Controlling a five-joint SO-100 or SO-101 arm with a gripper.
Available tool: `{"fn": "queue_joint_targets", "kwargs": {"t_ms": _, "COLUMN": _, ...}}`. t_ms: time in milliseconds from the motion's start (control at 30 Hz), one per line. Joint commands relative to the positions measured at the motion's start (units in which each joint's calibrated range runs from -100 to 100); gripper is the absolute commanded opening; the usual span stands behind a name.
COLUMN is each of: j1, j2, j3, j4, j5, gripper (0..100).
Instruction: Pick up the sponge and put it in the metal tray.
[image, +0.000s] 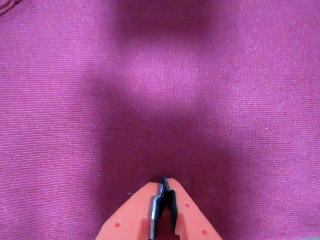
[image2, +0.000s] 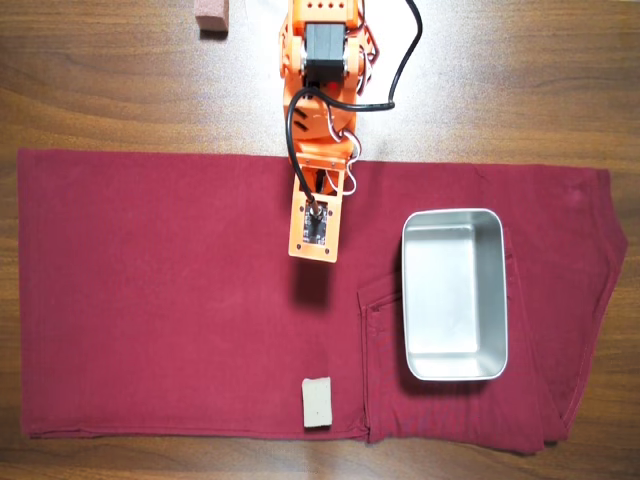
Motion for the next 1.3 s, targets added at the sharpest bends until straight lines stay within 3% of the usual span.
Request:
{"fn": "queue_joint_targets", "kwargs": {"t_ms": 0, "j1": -0.45, "j2": 0.38, "j3": 0.37, "j4": 1.03, "j5": -0.15, "gripper": 0}}
{"fn": "queue_joint_targets", "kwargs": {"t_ms": 1200, "j1": -0.45, "j2": 0.38, "j3": 0.37, "j4": 1.03, "j5": -0.15, "gripper": 0}}
{"fn": "queue_joint_targets", "kwargs": {"t_ms": 1267, "j1": -0.64, "j2": 0.38, "j3": 0.37, "j4": 1.03, "j5": -0.15, "gripper": 4}}
